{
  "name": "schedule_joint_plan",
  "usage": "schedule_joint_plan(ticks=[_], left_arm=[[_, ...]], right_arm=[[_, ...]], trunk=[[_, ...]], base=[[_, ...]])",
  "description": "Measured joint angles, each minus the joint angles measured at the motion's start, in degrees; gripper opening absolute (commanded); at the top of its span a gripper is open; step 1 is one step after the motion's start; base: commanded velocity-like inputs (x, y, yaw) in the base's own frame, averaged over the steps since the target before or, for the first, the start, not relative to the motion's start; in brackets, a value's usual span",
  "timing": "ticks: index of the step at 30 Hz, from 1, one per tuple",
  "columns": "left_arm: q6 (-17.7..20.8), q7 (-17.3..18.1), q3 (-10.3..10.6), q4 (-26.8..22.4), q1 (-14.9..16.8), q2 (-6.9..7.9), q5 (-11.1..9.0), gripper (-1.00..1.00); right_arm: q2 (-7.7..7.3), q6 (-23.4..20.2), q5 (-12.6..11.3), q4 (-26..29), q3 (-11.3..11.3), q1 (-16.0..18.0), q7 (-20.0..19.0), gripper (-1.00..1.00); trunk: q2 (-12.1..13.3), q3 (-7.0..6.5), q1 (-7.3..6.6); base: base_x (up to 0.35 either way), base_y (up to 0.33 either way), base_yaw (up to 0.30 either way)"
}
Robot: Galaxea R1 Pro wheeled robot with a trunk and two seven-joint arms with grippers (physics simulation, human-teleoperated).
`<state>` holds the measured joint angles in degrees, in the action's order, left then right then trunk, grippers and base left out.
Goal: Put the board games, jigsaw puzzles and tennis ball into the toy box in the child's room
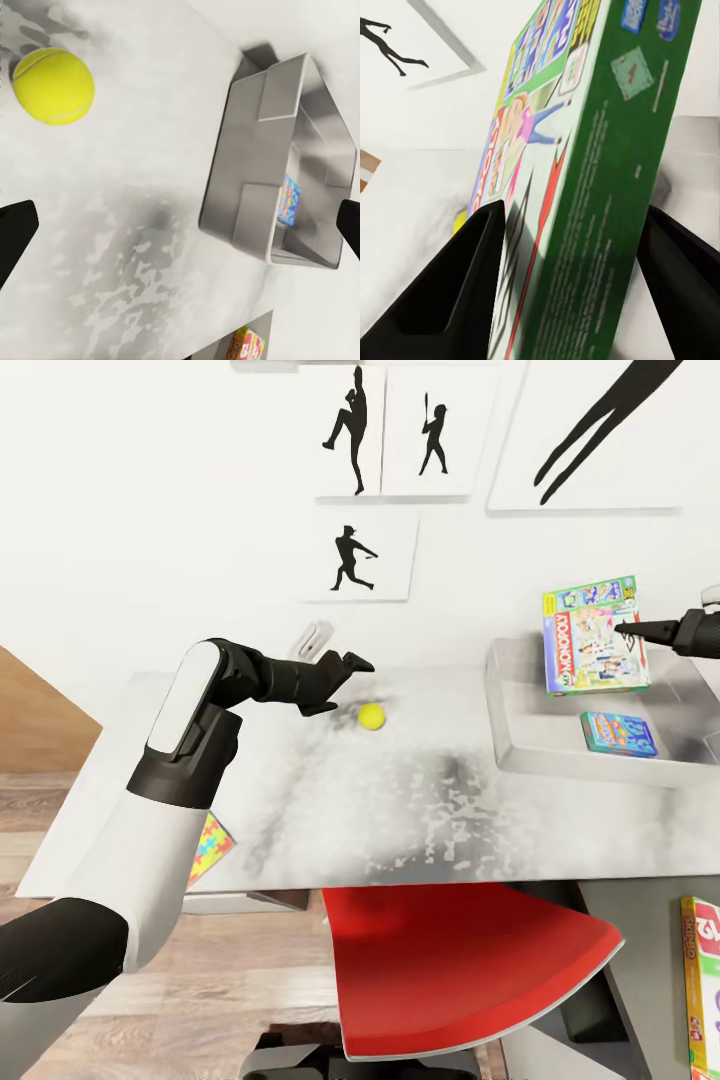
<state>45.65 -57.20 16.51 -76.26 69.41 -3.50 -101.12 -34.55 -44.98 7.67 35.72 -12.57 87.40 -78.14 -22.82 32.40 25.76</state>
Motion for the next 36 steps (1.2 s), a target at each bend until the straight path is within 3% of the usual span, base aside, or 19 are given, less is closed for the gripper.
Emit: schedule_joint_plan(ticks=[14, 24, 27, 31, 36], left_arm=[[-0.01, -0.15, -0.27, -4.93, 0.75, -0.05, -0.21, 1.00], [-0.04, -0.22, -0.40, -7.95, 3.21, -0.18, -0.50, 1.00], [-0.06, -0.22, -0.39, -8.32, 3.99, -0.21, -1.00, 1.00], [-0.12, -0.53, -0.43, -8.69, 5.12, -0.17, -3.78, 1.00], [-0.17, -1.55, -0.52, -8.78, 5.52, -0.12, -5.73, 1.00]], right_arm=[[0.71, 0.22, 0.26, -0.76, 0.36, 0.04, -0.38, -1.00], [1.06, 0.24, 0.33, -0.98, 0.45, 0.03, -0.33, -1.00], [1.11, 0.24, 0.32, -1.00, 0.46, 0.04, -0.32, -1.00], [1.16, 0.28, 0.26, -0.96, 0.47, 0.04, -0.38, -1.00], [1.14, 0.35, 0.22, -0.62, 0.48, -0.02, -0.49, -1.00]], trunk=[[0.00, 1.18, 0.00], [0.00, 2.10, 0.00], [0.00, 2.38, 0.00], [0.00, 2.76, 0.00], [0.00, 3.21, 0.00]], base=[[0.000, 0.000, 0.000], [0.000, 0.000, 0.000], [0.000, 0.000, 0.000], [0.000, 0.000, 0.000], [0.000, 0.000, 0.000]])
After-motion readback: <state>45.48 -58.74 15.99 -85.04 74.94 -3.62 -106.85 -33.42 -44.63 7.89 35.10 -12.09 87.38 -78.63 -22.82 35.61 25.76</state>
